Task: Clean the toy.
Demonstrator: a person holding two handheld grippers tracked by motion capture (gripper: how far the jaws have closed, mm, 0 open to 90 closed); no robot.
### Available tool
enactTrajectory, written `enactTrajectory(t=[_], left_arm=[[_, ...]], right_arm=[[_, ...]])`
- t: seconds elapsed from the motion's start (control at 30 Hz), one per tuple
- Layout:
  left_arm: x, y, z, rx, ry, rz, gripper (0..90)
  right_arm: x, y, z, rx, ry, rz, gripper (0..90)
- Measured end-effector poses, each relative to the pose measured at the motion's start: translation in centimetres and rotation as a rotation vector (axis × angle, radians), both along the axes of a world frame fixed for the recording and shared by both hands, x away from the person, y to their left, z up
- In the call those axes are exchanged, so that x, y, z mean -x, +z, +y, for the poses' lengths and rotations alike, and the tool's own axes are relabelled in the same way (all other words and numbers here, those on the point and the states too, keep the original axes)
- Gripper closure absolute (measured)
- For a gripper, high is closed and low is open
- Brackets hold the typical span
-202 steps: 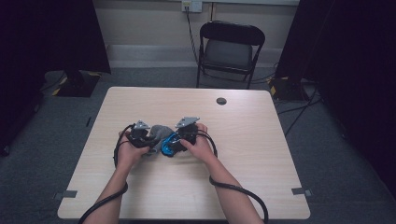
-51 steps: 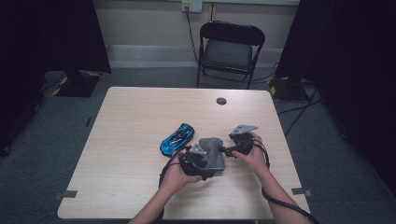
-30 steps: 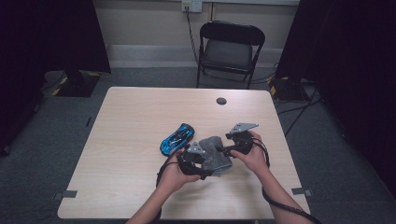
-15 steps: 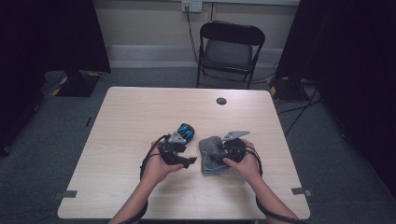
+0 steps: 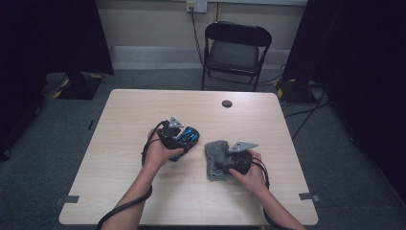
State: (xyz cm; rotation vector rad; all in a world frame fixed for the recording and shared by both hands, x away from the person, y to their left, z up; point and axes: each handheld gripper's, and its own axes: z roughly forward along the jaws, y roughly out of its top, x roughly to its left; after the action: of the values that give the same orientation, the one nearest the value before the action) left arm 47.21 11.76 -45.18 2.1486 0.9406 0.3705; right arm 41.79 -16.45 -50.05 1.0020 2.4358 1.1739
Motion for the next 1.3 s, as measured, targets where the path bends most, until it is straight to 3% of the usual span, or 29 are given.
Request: enactTrajectory(t=[0.33,0.8,0.9,1.3], left_arm=[[-2.4,-2.4,-0.6,-0.006,0.034,0.017,17.6],[-3.8,-3.7,-2.0,-0.051,0.041,0.033,17.8],[-4.0,-4.0,-1.9,-0.036,0.052,0.033,16.3],[-4.5,-4.2,-2.6,-0.054,0.052,0.046,17.5]], right_arm=[[0.3,-0.1,0.2,0.006,-0.014,-0.017,37.1],[0.3,-0.1,0.2,0.008,-0.014,-0.019,37.1],[0.3,-0.1,0.2,0.008,-0.014,-0.019,37.1],[0.3,-0.1,0.2,0.007,-0.014,-0.018,37.1]])
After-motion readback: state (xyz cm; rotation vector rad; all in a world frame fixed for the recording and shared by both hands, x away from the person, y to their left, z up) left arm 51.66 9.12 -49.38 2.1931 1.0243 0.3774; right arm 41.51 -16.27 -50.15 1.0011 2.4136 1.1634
